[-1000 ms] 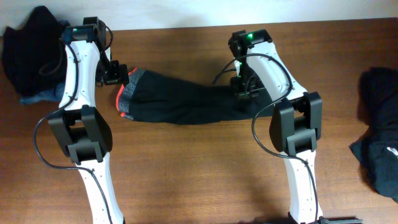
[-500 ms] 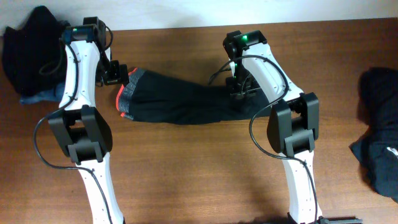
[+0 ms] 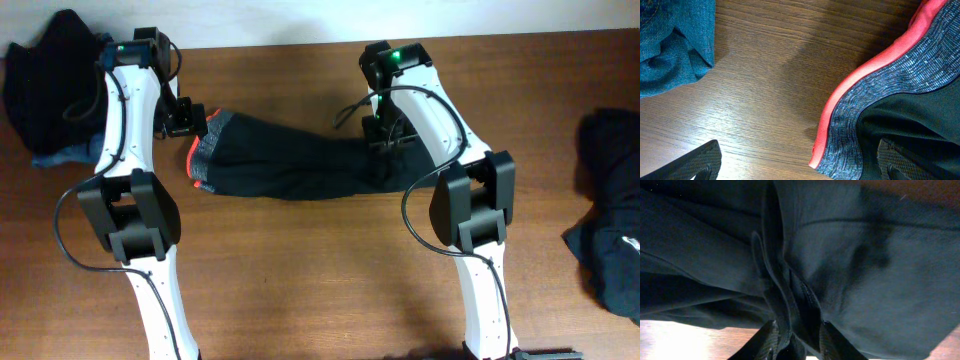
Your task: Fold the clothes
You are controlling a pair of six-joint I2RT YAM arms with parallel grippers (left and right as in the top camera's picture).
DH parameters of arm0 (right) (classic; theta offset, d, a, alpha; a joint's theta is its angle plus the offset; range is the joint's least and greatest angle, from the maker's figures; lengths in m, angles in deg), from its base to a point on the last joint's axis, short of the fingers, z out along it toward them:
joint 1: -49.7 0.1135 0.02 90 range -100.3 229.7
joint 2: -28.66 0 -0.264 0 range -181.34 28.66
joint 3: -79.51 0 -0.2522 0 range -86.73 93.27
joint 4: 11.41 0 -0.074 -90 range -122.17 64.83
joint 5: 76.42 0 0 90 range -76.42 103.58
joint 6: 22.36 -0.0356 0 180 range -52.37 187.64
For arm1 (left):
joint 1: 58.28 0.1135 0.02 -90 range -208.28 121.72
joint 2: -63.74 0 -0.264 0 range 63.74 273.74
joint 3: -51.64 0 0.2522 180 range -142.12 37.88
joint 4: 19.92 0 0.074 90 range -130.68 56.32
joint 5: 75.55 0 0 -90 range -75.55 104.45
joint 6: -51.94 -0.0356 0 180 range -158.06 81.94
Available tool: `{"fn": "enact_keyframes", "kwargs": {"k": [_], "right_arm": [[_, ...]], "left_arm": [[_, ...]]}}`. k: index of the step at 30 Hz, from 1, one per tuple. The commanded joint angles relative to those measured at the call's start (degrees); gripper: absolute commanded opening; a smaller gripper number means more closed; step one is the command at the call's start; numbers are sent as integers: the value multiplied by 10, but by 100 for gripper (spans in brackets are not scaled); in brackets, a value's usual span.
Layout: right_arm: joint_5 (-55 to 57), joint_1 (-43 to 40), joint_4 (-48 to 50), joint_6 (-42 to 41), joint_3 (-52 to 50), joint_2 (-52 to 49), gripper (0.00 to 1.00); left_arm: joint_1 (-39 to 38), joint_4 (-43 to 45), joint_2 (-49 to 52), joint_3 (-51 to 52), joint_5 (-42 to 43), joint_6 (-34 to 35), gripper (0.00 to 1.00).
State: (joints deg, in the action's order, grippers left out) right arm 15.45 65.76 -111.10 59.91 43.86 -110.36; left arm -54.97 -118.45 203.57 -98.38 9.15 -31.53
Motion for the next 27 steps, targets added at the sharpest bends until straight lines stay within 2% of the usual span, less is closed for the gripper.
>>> {"fn": "enact_keyframes", "kwargs": {"k": [1,6,12,13,20,22,27], "right_arm": [[3,-6,-10,-3,43,28,32],[3,-22,-21,-3,70,29,30],[0,-41,-30,-14,41,28,6],[-5,-41,-30,-14,33,28,5],[-40,-36,1,-14,-50,28,4],[-80,-36,30,-14,-98,28,4],[-125,-33,55,-11,-137,28,4]], "left_arm": [[2,-1,-16,4,6,5,99],[2,-1,-16,4,6,5,99],[2,-1,-16,4,6,5,99],[2,-1,-16,4,6,5,99],[2,-1,-16,4,6,5,99],[2,-1,-16,4,6,5,99],[2,-1,-16,4,6,5,99]]}}
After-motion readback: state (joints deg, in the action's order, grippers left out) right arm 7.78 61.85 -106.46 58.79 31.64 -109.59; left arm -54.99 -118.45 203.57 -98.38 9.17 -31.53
